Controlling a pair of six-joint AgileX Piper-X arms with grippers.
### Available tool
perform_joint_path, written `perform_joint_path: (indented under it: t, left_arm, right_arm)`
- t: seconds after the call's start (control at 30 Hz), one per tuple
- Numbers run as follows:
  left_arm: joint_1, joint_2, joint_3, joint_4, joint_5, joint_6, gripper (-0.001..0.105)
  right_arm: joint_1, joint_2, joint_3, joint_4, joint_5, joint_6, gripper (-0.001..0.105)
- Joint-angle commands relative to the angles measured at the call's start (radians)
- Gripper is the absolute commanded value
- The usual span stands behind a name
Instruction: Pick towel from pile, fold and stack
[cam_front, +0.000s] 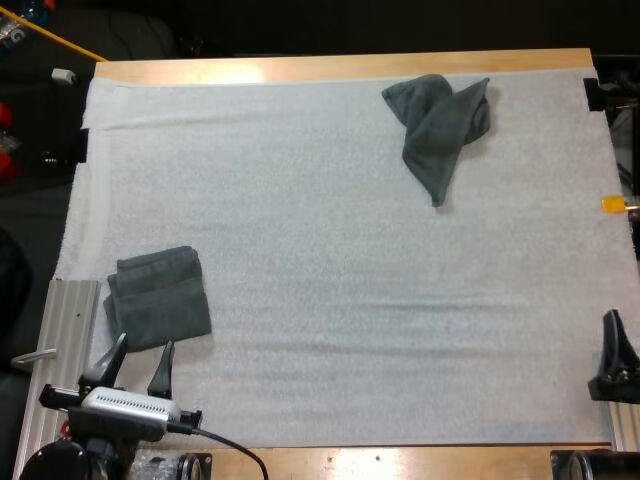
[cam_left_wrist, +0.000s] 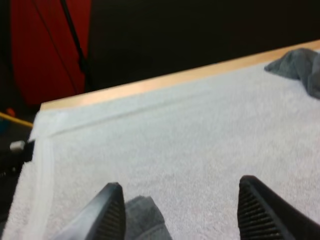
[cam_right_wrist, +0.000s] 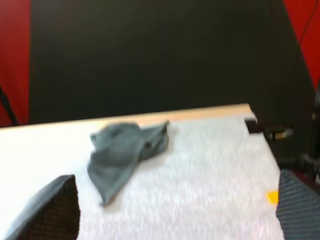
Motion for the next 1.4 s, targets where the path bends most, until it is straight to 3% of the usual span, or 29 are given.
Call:
perform_joint_path:
  t: [0.0, 0.37, 1.37]
  left_arm:
    - [-0.002, -0.139, 0.009, -0.010, -0.006, -0.010, 0.049]
    - [-0.002, -0.137, 0.126, 0.005, -0.006, -0.012, 0.049]
    - [-0.002, -0.137, 0.127, 0.004, -0.006, -0.013, 0.049]
  right_arm:
    - [-0.005, -0.035, 0.012, -0.001, 0.001, -0.012, 0.078]
    - [-0.005, -0.034, 0.107, 0.111, 0.001, -0.006, 0.078]
    - [-0.005, -0.034, 0.107, 0.111, 0.001, -0.003, 0.078]
